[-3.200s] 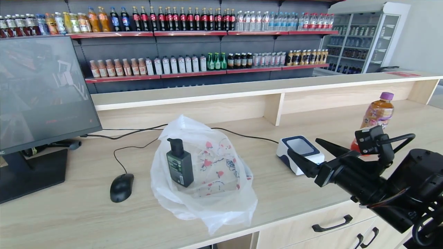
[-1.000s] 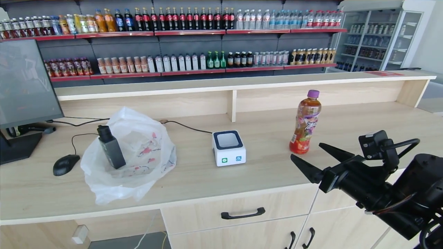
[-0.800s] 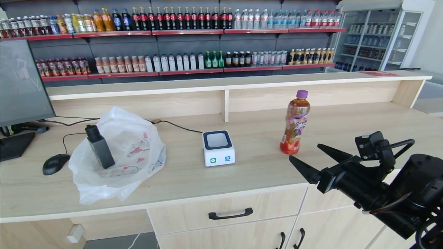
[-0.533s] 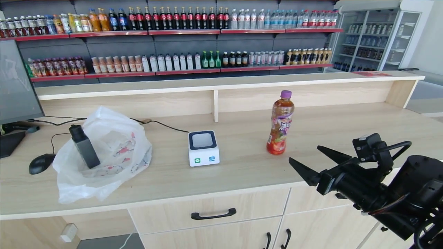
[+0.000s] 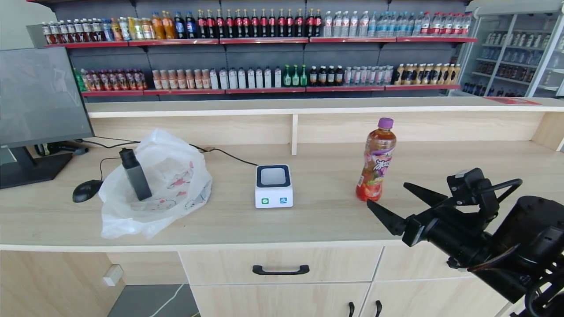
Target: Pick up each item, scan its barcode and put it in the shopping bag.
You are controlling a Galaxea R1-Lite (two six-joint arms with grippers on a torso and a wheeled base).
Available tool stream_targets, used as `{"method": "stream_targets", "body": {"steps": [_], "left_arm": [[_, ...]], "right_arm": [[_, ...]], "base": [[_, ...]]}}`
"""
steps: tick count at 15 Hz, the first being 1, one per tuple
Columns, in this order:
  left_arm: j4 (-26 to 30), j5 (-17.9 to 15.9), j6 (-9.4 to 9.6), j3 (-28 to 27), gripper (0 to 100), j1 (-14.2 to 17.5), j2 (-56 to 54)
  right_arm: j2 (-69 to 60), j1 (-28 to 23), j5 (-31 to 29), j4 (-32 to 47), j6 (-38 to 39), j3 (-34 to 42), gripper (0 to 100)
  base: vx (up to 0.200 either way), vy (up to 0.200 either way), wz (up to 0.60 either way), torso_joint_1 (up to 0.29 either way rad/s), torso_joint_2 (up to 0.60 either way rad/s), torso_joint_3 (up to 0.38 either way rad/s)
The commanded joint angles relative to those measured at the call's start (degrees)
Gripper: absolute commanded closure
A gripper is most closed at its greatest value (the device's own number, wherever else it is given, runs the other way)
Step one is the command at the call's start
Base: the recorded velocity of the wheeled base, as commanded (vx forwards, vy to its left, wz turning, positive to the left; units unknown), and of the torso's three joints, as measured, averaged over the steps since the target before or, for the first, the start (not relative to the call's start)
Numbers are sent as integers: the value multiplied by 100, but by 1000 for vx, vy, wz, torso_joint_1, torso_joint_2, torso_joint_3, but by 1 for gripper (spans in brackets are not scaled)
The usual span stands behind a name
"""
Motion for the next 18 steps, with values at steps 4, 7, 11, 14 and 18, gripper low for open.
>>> {"method": "stream_targets", "body": {"steps": [4, 7, 11, 14, 18], "left_arm": [[-2, 0, 2, 1, 100, 0, -2], [-2, 0, -24, 1, 100, 9, -2], [-2, 0, -33, 1, 100, 0, -2], [-2, 0, -33, 1, 100, 0, -2], [-2, 0, -24, 1, 100, 9, -2]], "right_arm": [[108, -57, -279, 3, -149, 156, 0], [64, -497, -350, 3, -149, 296, 0], [73, -629, -350, 3, -149, 402, 0], [477, -840, -350, 3, -149, 296, 0], [908, -1024, -350, 3, -114, -293, 0]], "base": [[100, 0, 0, 0, 0, 1], [67, 0, 0, -6, -2, 1], [0, 0, 0, 0, 0, 0], [0, 0, 0, 0, 0, 0], [0, 0, 0, 0, 0, 0]]}}
